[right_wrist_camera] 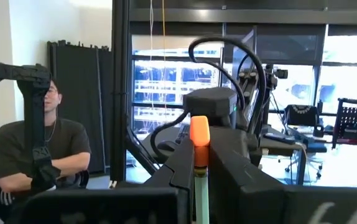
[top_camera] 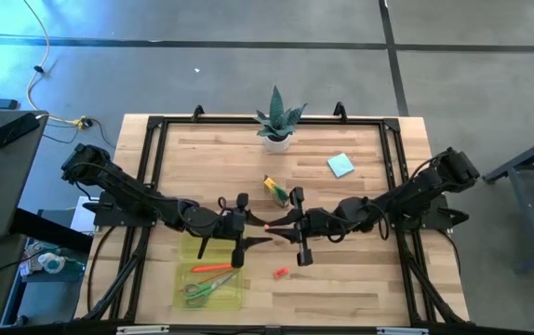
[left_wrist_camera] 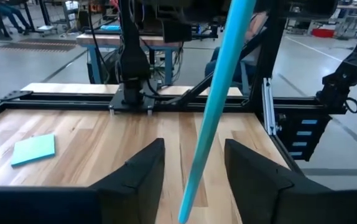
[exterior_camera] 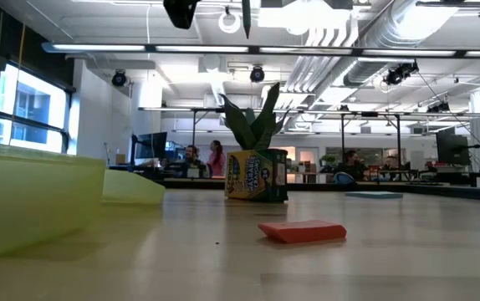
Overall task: Pack school essentials
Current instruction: Put the blue pencil into the yellow supply box
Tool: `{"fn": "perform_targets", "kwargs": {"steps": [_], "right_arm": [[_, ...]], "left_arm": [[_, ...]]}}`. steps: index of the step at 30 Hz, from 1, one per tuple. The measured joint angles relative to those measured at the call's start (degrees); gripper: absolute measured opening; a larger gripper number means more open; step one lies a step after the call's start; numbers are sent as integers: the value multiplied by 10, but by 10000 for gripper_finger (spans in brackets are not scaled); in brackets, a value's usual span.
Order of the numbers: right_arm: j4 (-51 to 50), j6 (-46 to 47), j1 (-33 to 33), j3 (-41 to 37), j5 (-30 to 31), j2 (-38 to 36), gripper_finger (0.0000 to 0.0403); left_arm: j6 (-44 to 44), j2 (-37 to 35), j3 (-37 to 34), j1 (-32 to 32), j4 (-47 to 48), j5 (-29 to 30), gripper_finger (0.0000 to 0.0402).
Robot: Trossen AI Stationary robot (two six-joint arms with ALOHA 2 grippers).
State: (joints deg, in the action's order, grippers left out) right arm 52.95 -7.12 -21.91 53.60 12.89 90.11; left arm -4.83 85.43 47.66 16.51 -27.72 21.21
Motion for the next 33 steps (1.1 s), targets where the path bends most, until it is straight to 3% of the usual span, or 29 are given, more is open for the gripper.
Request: {"fn": "perform_targets", "kwargs": {"steps": [14,25,33], "right_arm": [[-4,-6,1,1,1,0,20],[-18,-7,1,1,4,-1,32],[-37,-5,0,1,17,-1,134]], "left_arm": [[27,0,0,1,1,0,11],[23,0,0,0,14,-1,13],[-2,0,0,0,38,0,13]]}}
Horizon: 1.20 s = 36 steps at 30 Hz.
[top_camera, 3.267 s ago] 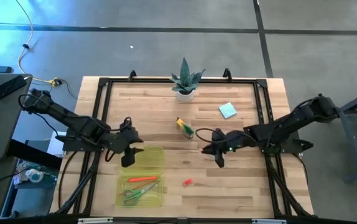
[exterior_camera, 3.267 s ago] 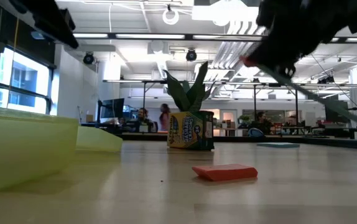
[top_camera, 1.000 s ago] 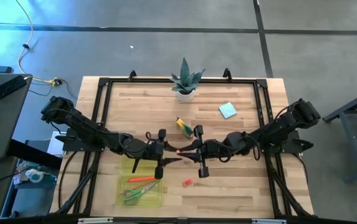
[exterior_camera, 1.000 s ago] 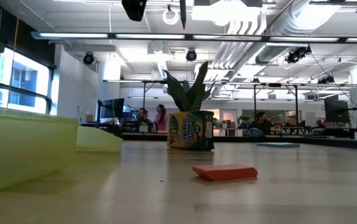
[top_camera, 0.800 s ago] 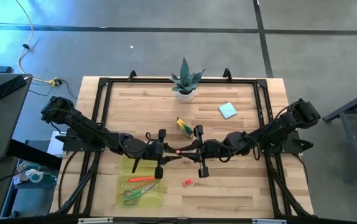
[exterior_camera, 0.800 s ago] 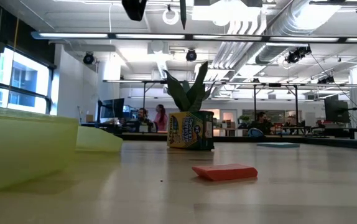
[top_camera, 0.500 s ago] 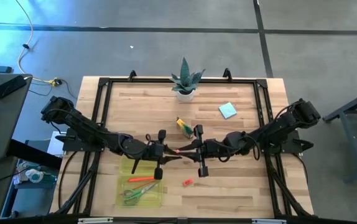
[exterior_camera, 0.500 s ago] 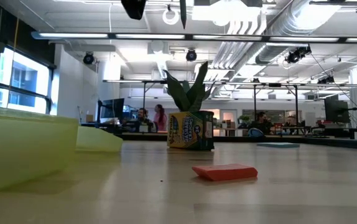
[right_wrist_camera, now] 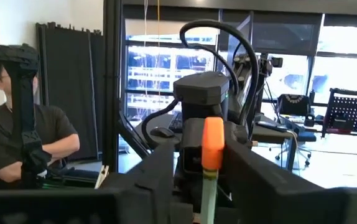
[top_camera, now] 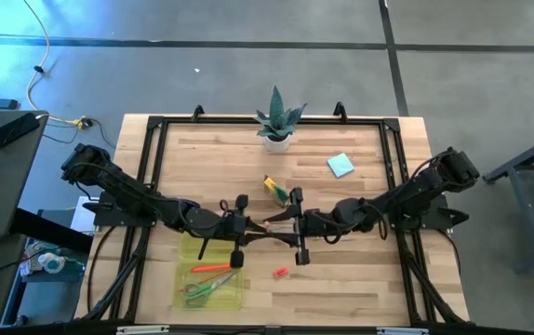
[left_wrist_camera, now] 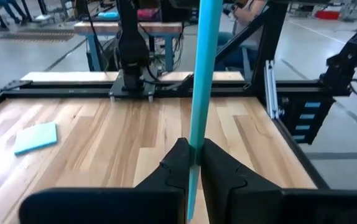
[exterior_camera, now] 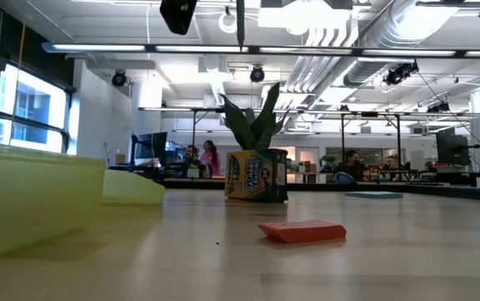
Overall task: Pack school essentials
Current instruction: Put the blue pencil into the yellow supply box
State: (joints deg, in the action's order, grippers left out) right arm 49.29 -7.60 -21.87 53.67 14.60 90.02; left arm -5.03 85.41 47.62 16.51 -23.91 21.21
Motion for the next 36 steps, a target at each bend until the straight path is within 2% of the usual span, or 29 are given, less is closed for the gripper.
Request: {"fn": "perform_targets", "kwargs": {"steps": [4,9,13,18,21,27,30,36], "right_arm": [[-25,0,-4,0,1,-9,178],[-69,-2,-11,0,3,-37,203],[-105,-2,-15,0,22,-65,204],[-165,0,-14,0,50,-93,204],[-185,11,-14,-1,50,-99,204],[-206,17,-14,-1,50,-99,204],[-210,29,-14,-1,50,-99,204],[-226,31,-14,-1,50,-99,204]], "left_arm": [[-11,0,0,0,31,4,13],[-35,0,0,3,65,5,13],[-64,0,0,14,95,5,13],[-159,0,5,36,140,-10,13],[-210,0,24,53,199,-37,14],[-296,0,75,92,354,-44,14],[-348,0,95,109,426,-66,14],[-456,0,101,150,505,-108,15]]}}
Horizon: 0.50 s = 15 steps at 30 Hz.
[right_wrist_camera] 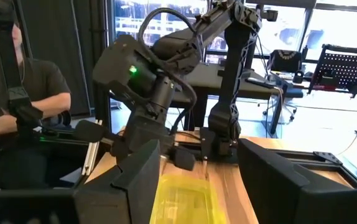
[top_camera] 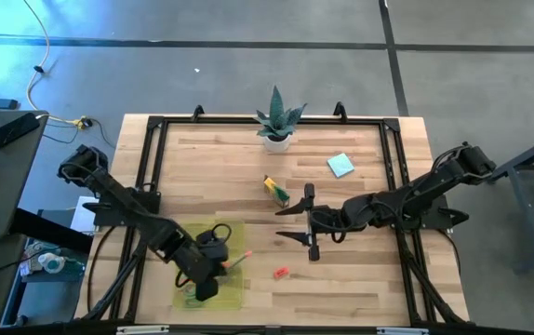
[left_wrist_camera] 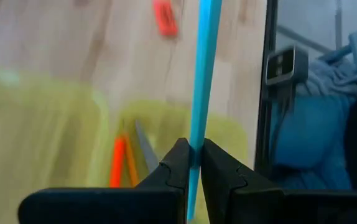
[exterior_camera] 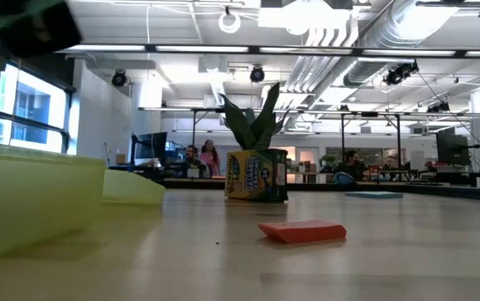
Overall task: Pack school essentials
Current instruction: Put the blue pencil into the yellow supply box
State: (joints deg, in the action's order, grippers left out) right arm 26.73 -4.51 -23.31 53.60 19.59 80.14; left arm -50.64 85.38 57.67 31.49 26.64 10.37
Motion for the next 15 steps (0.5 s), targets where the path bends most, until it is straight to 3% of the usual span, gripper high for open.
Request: {"fn": "perform_targets", "kwargs": {"steps": [15], "right_arm": [[-14,0,1,0,0,0,204]], "left_arm": [[-200,0,-1,79,91,-40,15]]}}
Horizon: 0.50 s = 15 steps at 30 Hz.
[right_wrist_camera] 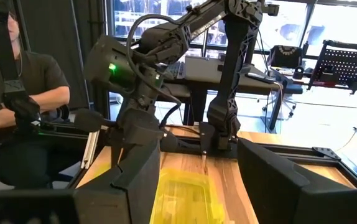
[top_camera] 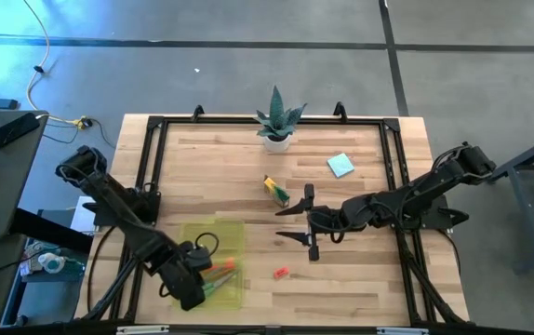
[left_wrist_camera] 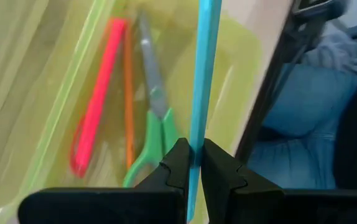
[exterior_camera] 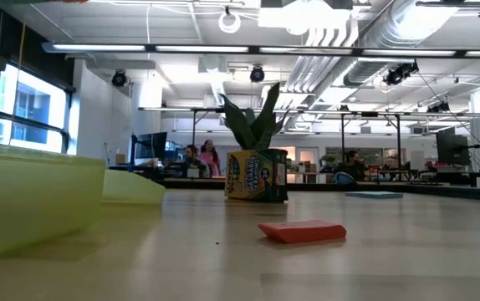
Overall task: Pack school essentials
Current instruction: Put the blue pencil into the yellow supply box
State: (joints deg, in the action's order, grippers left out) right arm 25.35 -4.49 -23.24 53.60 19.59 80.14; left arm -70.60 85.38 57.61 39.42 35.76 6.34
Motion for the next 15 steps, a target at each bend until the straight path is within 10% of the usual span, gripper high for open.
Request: {"fn": "perform_targets", "kwargs": {"steps": [15], "right_arm": [[-16,13,0,0,10,0,204]], "left_arm": [[-22,69,0,23,12,-32,15]]}}
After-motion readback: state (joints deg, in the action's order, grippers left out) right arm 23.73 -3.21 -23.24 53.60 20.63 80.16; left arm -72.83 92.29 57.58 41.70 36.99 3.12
